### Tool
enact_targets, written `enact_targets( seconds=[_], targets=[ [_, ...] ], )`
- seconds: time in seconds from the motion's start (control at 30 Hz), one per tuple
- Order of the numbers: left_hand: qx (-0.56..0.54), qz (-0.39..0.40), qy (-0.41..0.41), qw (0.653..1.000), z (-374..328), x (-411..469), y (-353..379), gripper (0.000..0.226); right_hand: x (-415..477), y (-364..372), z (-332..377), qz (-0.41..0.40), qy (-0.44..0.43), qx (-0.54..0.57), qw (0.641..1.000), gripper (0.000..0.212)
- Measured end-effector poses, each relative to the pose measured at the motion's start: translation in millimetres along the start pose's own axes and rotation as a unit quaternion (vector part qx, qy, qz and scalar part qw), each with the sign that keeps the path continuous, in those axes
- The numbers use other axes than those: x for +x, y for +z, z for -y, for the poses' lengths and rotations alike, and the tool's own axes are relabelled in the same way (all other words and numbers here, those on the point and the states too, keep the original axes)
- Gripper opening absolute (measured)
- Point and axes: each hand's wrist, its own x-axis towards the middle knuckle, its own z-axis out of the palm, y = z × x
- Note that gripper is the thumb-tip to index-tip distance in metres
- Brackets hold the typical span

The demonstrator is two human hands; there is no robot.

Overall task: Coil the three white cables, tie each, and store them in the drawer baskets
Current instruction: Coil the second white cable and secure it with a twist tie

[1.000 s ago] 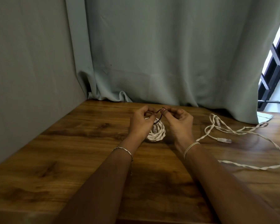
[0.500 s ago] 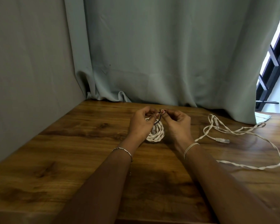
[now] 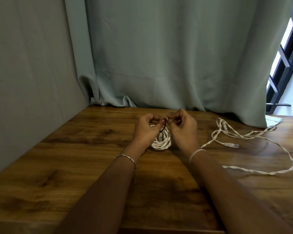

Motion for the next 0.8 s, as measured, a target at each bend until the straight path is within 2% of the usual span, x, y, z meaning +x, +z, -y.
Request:
enact_targets(
  seconds=[0.2, 0.43, 0.67, 0.8],
  targets=[
    [-0.002, 0.012, -0.012, 1.0, -1.2, -2.9, 1.4, 0.006, 0.0, -3.4, -2.1, -0.005, -0.022, -0.022, 0.999, 0.007],
    [-0.023, 0.029, -0.018, 0.999, -2.3, -5.3, 1.1, 0.012, 0.1, -6.7, -1.9, -0.012, -0.029, -0.06, 0.998, 0.008],
    [-0.091, 0.038, -0.031, 0.995, -3.8, -6.1, 0.0, 0.013, 0.8, -7.9, -1.2, -0.035, -0.065, -0.101, 0.992, 0.011],
    [-0.058, 0.035, -0.025, 0.997, -4.2, -8.4, 0.0, 0.006, 0.4, -10.5, 5.8, -0.065, -0.06, -0.094, 0.992, 0.019]
  ],
)
